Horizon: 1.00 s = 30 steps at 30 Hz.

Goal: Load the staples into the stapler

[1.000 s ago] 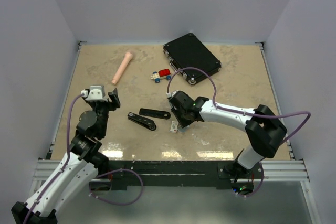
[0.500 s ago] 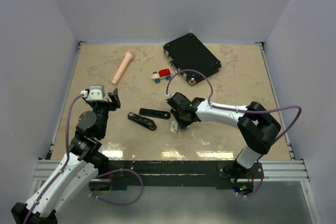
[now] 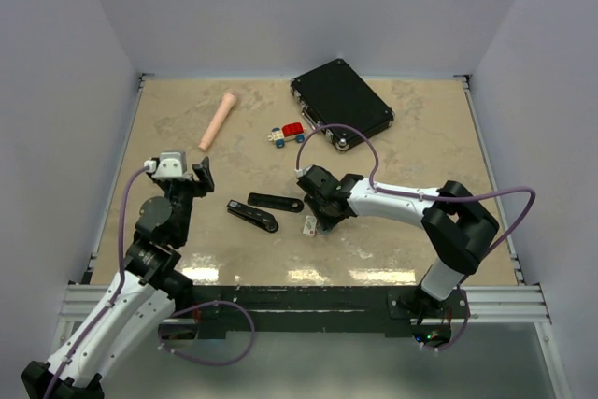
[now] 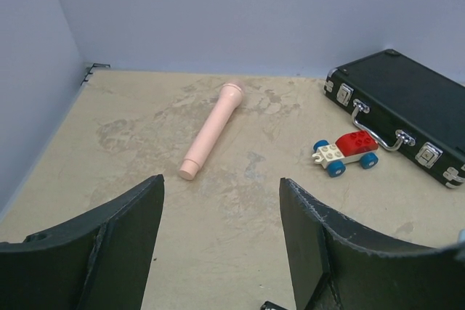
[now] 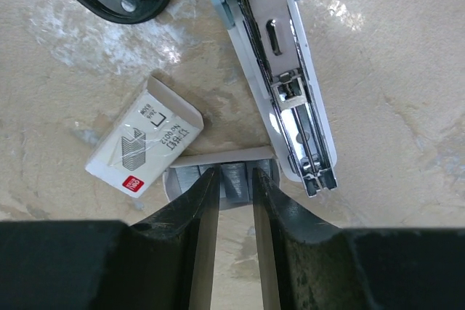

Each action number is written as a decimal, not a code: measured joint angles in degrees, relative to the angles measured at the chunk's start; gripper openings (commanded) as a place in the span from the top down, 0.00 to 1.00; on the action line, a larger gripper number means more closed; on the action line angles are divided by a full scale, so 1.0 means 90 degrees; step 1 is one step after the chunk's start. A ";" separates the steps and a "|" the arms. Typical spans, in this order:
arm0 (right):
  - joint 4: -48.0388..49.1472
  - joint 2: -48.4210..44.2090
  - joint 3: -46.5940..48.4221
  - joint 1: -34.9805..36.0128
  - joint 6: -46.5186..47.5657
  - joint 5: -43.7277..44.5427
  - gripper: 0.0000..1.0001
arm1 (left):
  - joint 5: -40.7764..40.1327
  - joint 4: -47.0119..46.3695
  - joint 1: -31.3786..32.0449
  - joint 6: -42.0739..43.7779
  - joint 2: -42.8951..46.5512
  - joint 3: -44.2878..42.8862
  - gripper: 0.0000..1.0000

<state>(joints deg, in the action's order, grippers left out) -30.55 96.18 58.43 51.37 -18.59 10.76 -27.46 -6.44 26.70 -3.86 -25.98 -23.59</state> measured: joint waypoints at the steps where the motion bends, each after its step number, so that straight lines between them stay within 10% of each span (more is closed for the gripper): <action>1: -0.0049 0.0000 0.0000 0.0000 0.0000 0.0027 0.70 | 0.0012 0.0000 -0.0015 0.0000 -0.0012 0.0000 0.31; 30: -0.0321 0.0321 0.0304 0.0143 0.0185 -0.0075 0.86 | 0.0291 -0.0041 -0.0255 -0.0007 -0.0138 0.0000 0.31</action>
<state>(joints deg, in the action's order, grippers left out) -33.43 99.07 61.17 52.66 -16.93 10.09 -24.84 -6.81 24.40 -3.92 -27.22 -23.59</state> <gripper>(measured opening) 0.205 0.692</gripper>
